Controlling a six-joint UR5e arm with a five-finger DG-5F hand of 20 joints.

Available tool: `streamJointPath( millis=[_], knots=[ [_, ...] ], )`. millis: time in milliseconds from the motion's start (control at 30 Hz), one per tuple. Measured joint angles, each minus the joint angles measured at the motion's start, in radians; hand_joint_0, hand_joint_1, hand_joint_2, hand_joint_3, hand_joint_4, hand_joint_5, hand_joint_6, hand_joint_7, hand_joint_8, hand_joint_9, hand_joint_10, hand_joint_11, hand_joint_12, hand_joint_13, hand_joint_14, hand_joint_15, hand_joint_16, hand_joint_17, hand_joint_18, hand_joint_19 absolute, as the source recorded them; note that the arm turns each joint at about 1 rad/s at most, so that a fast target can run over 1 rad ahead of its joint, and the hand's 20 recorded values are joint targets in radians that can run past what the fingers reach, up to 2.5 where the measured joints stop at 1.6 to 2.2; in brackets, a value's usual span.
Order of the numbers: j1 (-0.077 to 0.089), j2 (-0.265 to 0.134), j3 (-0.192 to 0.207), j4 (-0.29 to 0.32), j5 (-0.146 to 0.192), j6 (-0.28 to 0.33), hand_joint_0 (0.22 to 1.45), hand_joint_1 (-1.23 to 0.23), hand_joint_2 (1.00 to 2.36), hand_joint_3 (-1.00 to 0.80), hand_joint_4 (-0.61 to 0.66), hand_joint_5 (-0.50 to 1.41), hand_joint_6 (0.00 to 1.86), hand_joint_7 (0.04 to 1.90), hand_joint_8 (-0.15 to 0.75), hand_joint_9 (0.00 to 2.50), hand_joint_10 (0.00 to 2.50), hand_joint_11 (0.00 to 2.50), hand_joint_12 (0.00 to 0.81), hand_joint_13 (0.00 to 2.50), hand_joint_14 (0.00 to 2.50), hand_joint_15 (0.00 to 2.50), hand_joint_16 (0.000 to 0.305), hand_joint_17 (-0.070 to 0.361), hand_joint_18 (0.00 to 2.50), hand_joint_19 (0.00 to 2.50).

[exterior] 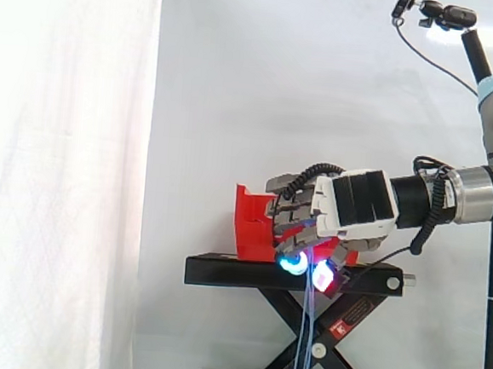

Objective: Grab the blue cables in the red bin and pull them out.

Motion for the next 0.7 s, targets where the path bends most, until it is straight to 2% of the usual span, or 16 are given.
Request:
streamJointPath(
  millis=[467, 700],
  knots=[
    [0.002, 0.000, 0.000, 0.006, 0.000, 0.000, 0.77, -0.81, 1.00, -1.00, 0.11, 0.64, 0.56, 0.60, 0.275, 0.67, 0.02, 0.78, 0.368, 0.55, 0.02, 0.43, 0.045, 0.102, 0.34, 0.39],
    [0.005, 0.000, 0.000, 0.011, 0.000, 0.000, 0.77, -0.82, 1.00, -1.00, 0.11, 0.64, 0.48, 0.62, 0.273, 0.67, 0.02, 0.78, 0.369, 0.55, 0.02, 0.42, 0.046, 0.103, 0.34, 0.39]
  ],
)
